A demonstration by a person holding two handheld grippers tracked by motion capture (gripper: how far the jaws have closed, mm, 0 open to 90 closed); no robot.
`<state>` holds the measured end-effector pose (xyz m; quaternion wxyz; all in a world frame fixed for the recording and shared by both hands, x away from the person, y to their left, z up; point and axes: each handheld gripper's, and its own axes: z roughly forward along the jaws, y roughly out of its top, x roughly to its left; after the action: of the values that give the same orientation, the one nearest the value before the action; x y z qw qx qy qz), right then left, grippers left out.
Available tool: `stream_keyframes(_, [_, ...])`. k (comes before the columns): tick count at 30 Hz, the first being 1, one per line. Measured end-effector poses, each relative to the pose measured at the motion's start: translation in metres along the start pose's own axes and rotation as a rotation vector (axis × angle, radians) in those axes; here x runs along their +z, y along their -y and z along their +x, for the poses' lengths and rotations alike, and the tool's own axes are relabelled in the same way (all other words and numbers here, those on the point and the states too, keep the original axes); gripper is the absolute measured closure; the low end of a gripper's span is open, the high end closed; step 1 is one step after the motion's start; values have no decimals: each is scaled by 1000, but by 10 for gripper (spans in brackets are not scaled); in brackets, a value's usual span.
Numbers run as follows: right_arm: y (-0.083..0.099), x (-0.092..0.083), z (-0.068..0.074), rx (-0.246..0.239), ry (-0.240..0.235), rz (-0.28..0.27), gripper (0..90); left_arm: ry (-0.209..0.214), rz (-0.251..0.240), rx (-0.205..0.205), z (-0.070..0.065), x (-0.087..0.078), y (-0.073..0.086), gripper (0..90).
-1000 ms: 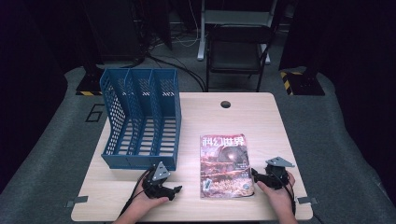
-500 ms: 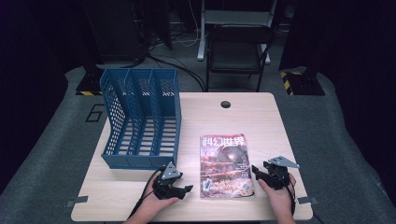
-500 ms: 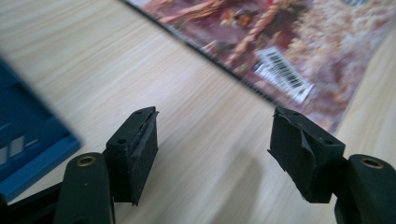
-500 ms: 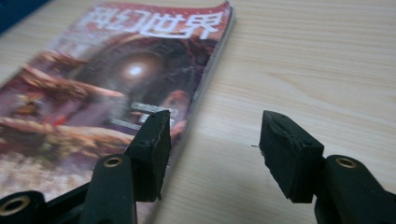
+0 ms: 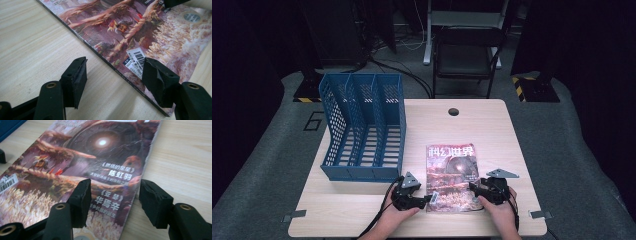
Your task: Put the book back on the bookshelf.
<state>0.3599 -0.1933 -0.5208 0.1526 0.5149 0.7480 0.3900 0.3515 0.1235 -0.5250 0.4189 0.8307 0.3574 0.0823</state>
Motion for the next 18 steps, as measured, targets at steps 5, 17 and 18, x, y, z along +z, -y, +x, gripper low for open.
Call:
stream_keyframes(5, [0, 1, 3, 10, 15, 12, 460, -1, 11, 23, -3, 2, -2, 370])
stream_keyframes(17, [1, 1, 8, 44, -7, 14, 510, -14, 25, 27, -10, 5, -5, 447])
stream_keyframes(18, [1, 1, 8, 49, -16, 13, 526, -21, 24, 27, -10, 4, -5, 449])
